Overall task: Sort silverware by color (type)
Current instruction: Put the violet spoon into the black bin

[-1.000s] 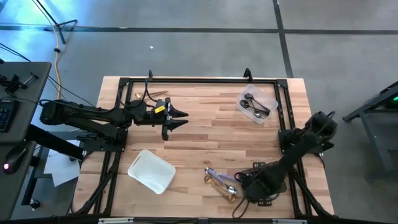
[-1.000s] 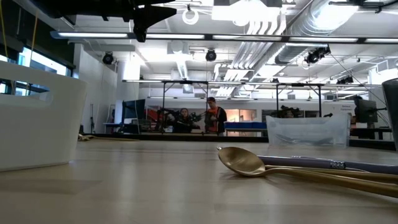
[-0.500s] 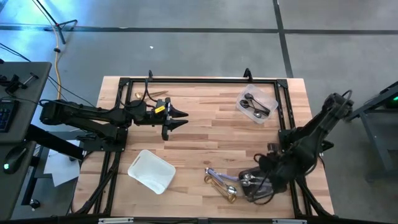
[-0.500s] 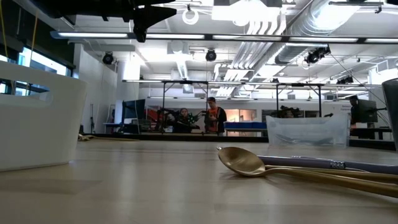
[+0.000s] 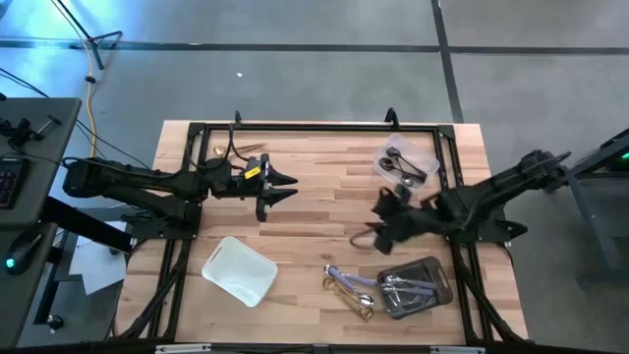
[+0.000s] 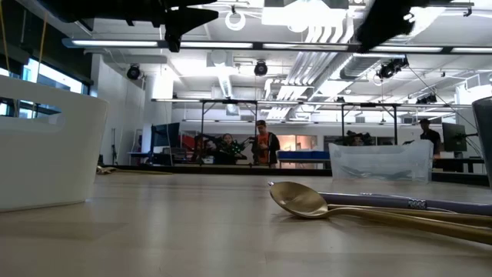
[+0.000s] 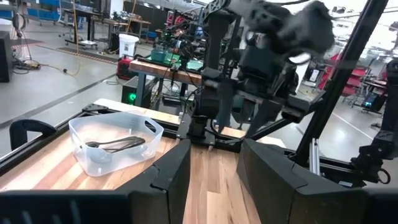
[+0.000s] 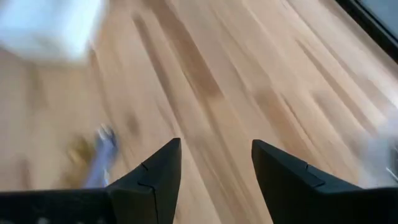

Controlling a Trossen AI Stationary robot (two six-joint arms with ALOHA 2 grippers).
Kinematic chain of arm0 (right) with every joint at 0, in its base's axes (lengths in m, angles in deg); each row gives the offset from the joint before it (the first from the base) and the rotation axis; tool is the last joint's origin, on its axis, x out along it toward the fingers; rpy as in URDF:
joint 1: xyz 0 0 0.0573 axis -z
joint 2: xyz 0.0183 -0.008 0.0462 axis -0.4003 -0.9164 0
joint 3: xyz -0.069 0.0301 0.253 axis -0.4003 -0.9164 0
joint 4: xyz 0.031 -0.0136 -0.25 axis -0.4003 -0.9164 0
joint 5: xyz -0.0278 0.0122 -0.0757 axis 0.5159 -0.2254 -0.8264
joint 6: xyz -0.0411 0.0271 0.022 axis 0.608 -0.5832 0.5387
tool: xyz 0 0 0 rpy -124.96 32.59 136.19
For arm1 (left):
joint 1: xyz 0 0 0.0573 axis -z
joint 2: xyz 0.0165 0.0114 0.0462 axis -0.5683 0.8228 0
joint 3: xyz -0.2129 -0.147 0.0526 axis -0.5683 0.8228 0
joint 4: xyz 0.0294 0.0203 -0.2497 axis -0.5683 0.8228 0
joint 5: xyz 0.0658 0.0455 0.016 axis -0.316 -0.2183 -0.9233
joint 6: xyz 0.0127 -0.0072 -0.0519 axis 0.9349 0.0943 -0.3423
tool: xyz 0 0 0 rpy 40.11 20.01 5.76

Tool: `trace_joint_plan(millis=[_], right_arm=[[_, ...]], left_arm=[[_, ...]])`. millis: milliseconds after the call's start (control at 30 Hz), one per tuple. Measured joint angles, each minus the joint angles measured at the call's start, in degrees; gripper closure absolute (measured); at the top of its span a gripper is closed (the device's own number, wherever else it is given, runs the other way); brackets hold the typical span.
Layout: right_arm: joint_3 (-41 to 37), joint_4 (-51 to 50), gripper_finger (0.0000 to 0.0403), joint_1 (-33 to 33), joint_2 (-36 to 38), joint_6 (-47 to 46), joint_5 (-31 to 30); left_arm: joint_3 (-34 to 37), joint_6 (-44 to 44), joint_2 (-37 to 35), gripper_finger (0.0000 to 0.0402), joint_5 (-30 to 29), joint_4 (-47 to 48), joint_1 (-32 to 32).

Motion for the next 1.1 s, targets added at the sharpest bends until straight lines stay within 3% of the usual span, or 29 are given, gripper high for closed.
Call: trace_joint_plan(millis=[200,433,700,1100], right_arm=[[-11.19,35.16,0.0222,12.05,3.13,11.45,15.68],[-17.22,58.94,0.0222,20.07,3.32,19.5,20.38],[-15.07,62.26,0.0222,22.08,3.32,26.72,23.44],[-14.24,62.17,0.0222,23.15,3.32,29.54,23.76]], left_arm=[[0.0,1.84,0.0,0.0264,-0.17,-0.07,0.01],[0.0,1.93,0.0,0.0264,-0.14,-0.18,-0.01],[0.0,3.28,-0.02,0.0264,-0.14,-4.46,-0.01],[-2.29,5.28,-0.07,0.0264,-0.13,-3.49,-0.01]])
